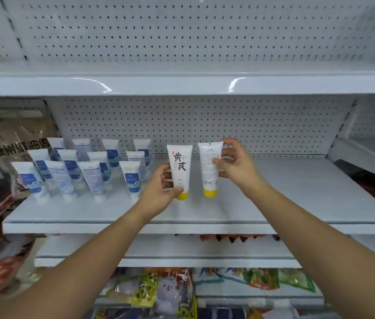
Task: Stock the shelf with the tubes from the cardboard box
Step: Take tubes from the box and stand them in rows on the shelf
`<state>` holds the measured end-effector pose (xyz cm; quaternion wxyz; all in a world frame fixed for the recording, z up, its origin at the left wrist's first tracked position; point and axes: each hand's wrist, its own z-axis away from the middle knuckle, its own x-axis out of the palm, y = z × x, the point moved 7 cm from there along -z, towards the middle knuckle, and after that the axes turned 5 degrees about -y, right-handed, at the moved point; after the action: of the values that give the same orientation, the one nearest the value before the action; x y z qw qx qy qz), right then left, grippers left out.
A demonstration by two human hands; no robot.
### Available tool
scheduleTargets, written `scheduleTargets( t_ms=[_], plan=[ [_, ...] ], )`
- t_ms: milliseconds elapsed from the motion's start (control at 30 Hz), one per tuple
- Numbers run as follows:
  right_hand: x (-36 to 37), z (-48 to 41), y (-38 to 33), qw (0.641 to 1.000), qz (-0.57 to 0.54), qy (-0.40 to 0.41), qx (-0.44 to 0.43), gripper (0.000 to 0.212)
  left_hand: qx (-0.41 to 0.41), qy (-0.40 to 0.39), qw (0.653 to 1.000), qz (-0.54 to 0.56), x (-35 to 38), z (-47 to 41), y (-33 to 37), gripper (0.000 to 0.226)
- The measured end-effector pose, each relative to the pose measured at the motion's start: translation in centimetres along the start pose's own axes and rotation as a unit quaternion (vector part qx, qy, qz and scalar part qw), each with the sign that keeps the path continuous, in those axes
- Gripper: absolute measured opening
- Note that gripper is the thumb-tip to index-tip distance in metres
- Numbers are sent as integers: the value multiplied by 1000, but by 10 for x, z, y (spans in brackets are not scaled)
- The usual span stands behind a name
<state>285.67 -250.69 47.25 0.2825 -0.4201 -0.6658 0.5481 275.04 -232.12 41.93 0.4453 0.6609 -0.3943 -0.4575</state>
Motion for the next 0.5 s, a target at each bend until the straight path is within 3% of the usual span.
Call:
scheduleTargets(
  t_ms=[500],
  plan=[
    [-12,-44,22,1000,6,6,5,40,-44,65,997,-24,-11,-26,-41,58]
  ],
)
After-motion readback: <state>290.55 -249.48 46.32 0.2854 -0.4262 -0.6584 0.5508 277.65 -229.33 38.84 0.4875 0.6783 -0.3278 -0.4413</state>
